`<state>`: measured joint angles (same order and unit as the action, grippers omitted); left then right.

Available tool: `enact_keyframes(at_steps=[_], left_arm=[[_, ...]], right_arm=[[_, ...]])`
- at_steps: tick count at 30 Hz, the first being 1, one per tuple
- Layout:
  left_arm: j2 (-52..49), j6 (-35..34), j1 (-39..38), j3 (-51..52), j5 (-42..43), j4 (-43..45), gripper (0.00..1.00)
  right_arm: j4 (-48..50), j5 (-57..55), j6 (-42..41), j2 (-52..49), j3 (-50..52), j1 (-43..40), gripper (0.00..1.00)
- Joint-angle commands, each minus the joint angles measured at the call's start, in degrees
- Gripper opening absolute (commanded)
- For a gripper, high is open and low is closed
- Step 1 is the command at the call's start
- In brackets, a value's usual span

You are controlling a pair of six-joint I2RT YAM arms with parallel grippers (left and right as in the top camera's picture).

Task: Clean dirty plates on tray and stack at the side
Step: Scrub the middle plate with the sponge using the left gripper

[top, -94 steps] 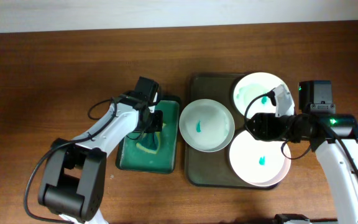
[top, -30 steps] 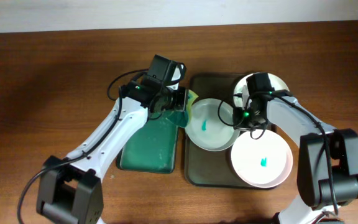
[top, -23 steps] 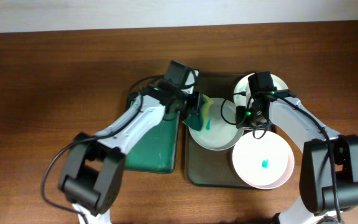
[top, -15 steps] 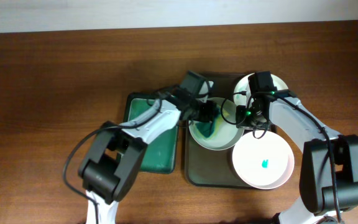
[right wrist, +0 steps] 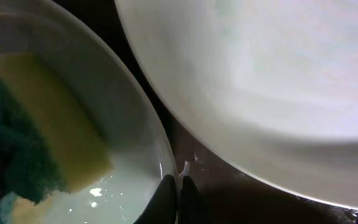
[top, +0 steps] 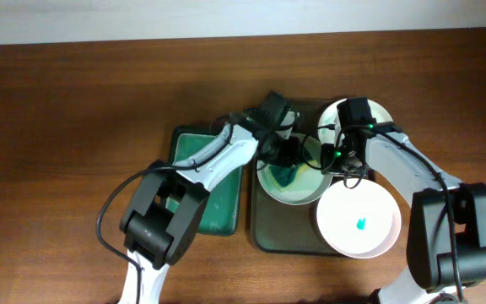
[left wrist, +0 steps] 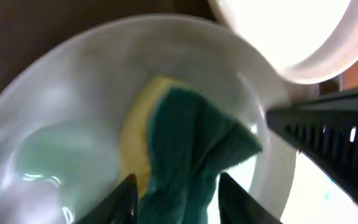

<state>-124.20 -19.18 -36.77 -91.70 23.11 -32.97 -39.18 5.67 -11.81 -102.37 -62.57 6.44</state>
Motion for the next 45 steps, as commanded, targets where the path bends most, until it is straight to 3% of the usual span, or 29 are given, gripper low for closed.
enact_keyframes(at_steps=[1,4,7,11,16,18,21,26,28,32,36,43,45], left_arm=[[-1.03,8.81,1.01,-8.76,-4.81,-9.70,0.46],[-1.03,12.92,0.83,-13.25,-6.01,-17.05,0.41],[-1.20,14.40,0.55,-13.29,-5.99,-20.63,0.30],[-1.88,20.59,-2.05,-12.24,-6.05,-21.86,0.31],[-3.72,20.90,-4.83,-7.69,-6.86,-17.68,0.31],[-4.92,20.17,-4.83,-7.32,-6.88,-16.98,0.24],[-6.10,19.87,-4.39,-7.32,-6.91,-15.82,0.00],[-5.77,18.51,-4.00,-10.93,-6.84,-18.08,0.00],[-5.14,18.53,-3.93,-14.40,-6.80,-22.12,0.21],[-4.55,17.90,-3.39,-16.15,-6.84,-24.48,0.38],[-4.57,14.47,-1.42,-16.13,-6.88,-24.63,0.40],[-8.22,16.26,-2.89,-15.58,-7.06,-22.95,0.45],[-9.77,16.22,-3.39,-15.58,-7.06,-21.90,0.37]], right_arm=[[0.17,0.26,-0.28,0.90,-0.07,0.35,0.04],[0.17,0.24,-0.26,0.90,-0.07,0.35,0.04],[0.17,0.24,-0.26,0.90,-0.07,0.35,0.04],[0.26,0.07,-0.28,0.90,-0.07,0.35,0.04],[0.20,0.09,-0.28,0.90,-0.07,0.35,0.04],[0.17,0.07,-0.28,0.90,-0.07,0.35,0.04],[0.17,0.07,-0.28,0.90,-0.07,0.35,0.04],[0.15,0.07,-0.28,0.90,-0.07,0.35,0.04],[0.15,0.09,-0.28,0.90,-0.07,0.35,0.04],[0.17,0.07,-0.28,0.90,-0.07,0.35,0.04],[0.17,0.07,-0.28,0.90,-0.07,0.35,0.04],[0.17,0.09,-0.28,0.90,-0.07,0.35,0.04],[0.17,0.09,-0.28,0.90,-0.07,0.35,0.04]])
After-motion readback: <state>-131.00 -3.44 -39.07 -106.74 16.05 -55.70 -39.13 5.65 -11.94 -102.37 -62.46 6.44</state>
